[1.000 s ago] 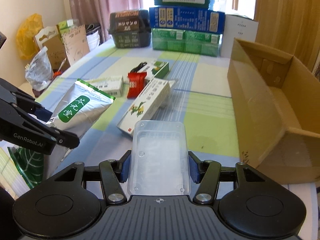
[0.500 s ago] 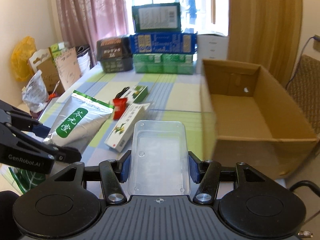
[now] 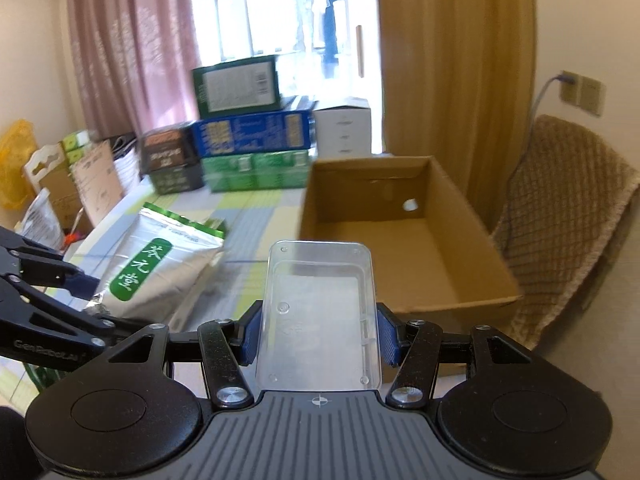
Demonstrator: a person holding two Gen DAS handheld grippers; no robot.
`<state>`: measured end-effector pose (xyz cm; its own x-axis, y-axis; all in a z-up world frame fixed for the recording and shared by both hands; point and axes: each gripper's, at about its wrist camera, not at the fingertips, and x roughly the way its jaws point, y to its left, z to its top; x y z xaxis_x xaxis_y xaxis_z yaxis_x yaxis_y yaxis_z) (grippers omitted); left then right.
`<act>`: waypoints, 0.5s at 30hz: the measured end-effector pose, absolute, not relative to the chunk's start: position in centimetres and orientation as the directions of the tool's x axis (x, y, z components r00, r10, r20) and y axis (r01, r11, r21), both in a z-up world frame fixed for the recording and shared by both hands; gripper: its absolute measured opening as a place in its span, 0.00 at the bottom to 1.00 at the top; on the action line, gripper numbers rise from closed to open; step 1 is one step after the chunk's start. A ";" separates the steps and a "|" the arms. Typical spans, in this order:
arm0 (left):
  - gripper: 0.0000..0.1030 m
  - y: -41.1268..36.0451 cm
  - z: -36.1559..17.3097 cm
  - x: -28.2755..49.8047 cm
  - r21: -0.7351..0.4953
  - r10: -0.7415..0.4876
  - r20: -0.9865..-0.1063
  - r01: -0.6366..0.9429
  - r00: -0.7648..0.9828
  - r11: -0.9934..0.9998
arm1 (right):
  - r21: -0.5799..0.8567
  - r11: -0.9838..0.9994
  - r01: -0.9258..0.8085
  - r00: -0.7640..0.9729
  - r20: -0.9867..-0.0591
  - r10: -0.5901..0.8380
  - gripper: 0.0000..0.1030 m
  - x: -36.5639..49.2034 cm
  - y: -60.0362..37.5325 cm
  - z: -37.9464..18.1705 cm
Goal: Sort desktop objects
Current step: 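Carry tea bag and clear box to the cardboard box and release them inside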
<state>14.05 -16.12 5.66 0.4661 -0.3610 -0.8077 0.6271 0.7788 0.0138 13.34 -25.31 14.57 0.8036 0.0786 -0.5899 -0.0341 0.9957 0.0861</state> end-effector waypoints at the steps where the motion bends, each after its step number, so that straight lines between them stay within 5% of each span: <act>1: 0.45 -16.7 5.9 14.2 0.010 -0.368 -0.806 0.633 0.464 0.774 | 0.083 0.996 -0.025 0.806 -0.588 0.070 0.52 13.5 -26.0 14.7; 15: 0.45 -25.2 8.5 18.9 -0.019 -0.429 -0.775 0.662 0.464 0.749 | 0.051 0.999 0.011 0.797 -0.604 0.022 0.52 19.2 -32.3 15.3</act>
<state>18.90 -25.25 8.51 0.4638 -0.4291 -0.7751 0.6618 0.7494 -0.0188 19.16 -32.35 15.35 0.7970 0.0219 -0.6036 0.0112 0.9986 0.0510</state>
